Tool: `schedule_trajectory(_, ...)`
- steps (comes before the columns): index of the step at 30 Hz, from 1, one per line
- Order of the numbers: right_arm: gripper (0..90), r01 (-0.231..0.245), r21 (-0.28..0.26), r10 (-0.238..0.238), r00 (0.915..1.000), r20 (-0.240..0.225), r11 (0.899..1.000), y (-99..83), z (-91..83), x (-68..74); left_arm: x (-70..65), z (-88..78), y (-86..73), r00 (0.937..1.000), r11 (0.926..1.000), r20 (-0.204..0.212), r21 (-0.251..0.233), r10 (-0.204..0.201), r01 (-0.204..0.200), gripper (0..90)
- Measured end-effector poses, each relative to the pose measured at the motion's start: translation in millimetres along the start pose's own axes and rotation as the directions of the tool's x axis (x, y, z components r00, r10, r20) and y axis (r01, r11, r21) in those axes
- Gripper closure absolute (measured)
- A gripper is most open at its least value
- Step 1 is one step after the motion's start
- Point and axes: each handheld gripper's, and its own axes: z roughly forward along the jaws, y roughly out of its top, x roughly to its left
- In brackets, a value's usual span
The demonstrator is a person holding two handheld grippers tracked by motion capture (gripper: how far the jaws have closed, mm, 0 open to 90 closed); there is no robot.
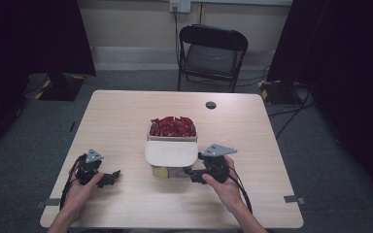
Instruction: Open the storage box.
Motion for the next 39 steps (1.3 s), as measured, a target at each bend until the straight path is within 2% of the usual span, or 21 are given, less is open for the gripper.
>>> schedule_trajectory(31, 23.5, -0.013, -0.056, 0.012, 0.9998, -0.015, 0.998, 18.8, -7.7, -4.7, 0.0, 0.0, 0.0, 1.0, 1.0, 0.0, 0.0, 0.0, 0.0, 0.8)
schedule_trajectory(39, 24.6, -0.025, -0.046, 0.024, 0.9995, -0.022, 0.999, 22.4, -9.6, -8.3, 0.0, 0.0, 0.0, 1.0, 1.0, 0.0, 0.0, 0.0, 0.0, 0.8)
